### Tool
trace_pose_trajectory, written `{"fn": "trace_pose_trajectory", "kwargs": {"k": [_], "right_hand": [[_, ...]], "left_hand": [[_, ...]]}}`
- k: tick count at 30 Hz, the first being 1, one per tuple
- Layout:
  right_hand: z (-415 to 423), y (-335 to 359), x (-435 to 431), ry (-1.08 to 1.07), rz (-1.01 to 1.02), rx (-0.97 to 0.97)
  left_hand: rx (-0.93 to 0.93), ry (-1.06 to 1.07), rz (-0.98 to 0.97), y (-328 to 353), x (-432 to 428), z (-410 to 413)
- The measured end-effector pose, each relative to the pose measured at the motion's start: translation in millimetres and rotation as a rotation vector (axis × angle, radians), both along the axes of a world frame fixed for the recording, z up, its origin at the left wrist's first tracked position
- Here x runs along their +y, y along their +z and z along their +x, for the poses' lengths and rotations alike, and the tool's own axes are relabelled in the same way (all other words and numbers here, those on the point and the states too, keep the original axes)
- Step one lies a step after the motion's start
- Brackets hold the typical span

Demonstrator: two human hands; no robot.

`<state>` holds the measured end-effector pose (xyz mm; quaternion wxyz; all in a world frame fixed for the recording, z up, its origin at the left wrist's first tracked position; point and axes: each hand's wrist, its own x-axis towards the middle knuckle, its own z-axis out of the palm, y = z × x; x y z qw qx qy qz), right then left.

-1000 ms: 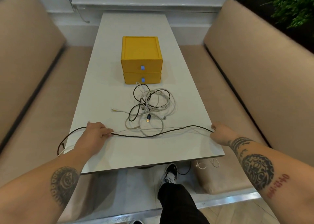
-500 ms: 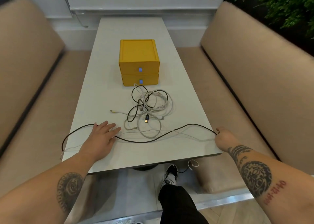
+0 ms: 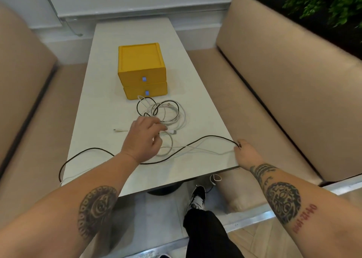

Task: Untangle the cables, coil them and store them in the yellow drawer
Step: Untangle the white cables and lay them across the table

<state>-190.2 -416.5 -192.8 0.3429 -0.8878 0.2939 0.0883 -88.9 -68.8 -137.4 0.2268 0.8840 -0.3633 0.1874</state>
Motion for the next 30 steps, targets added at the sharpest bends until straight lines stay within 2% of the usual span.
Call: {"fn": "trace_pose_trajectory", "kwargs": {"k": [3,6,8,10,14,17,21,24,30], "right_hand": [[-5,-4,-8,-0.098,0.040,-0.012],[-9,-8,-18,-0.138,0.066,0.001],[-13,-11,-24,-0.142,0.080,0.037],[-15,-20,-30,-0.128,0.103,0.083],[-18,-39,-40,-0.141,0.115,0.128],[-18,-49,-43,-0.086,0.129,0.186],[-16,-69,-44,-0.009,0.114,0.277],[-15,-80,-41,0.023,0.081,0.274],[-10,-87,-47,0.034,0.045,0.330]], "left_hand": [[0.028,-0.183,0.010,5,-58,-2],[0.216,-0.303,0.160,0,-110,-6],[0.378,-0.285,0.312,-6,-141,-9],[0.456,-0.262,0.424,-13,-167,-10],[0.532,-0.267,0.504,-29,-204,-10],[0.509,-0.251,0.611,-40,-216,-9],[0.493,-0.246,0.582,-52,-217,-5],[0.485,-0.237,0.523,-55,-214,-4],[0.566,-0.219,0.407,-59,-213,-4]]}}
